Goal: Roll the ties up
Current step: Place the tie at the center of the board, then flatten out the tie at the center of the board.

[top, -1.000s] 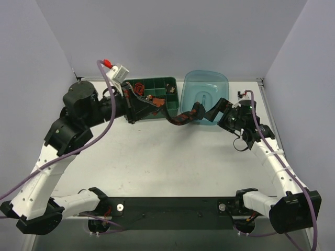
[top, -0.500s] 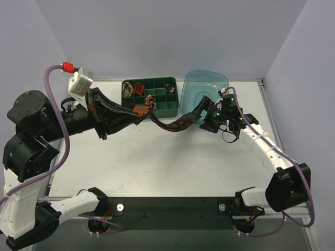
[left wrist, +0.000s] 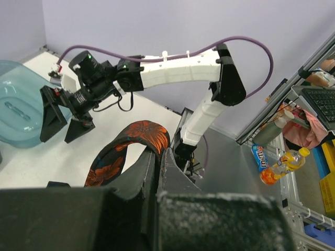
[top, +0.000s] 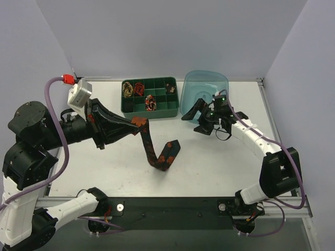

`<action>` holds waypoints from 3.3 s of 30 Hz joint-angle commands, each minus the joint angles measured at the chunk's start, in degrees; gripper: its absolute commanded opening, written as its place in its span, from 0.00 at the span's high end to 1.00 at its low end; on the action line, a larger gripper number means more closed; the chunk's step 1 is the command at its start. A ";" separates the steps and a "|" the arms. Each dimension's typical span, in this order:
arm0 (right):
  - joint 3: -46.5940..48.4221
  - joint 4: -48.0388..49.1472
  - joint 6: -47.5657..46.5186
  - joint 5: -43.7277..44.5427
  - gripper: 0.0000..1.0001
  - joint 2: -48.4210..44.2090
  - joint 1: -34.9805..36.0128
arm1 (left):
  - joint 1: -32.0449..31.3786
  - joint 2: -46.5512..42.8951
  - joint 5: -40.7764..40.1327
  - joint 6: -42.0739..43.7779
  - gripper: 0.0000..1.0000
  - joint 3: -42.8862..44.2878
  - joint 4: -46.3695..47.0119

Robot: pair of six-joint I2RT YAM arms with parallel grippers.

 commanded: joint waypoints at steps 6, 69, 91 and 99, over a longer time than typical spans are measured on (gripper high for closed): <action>6.42 -13.02 -18.23 11.18 0.25 6.34 12.95 | 0.22 -7.64 -3.81 -4.81 1.00 -15.89 7.83; -3.15 -30.71 -26.69 35.46 1.00 4.77 -15.43 | 17.52 -1.06 -0.31 1.16 1.00 -53.26 20.23; 1.86 -33.61 -27.13 41.25 1.00 18.12 -9.80 | 27.20 6.50 -4.60 9.96 1.00 -49.40 5.81; 2.21 -34.93 -27.13 44.07 1.00 18.21 -12.78 | 28.08 12.47 -7.34 11.98 1.00 -47.02 1.15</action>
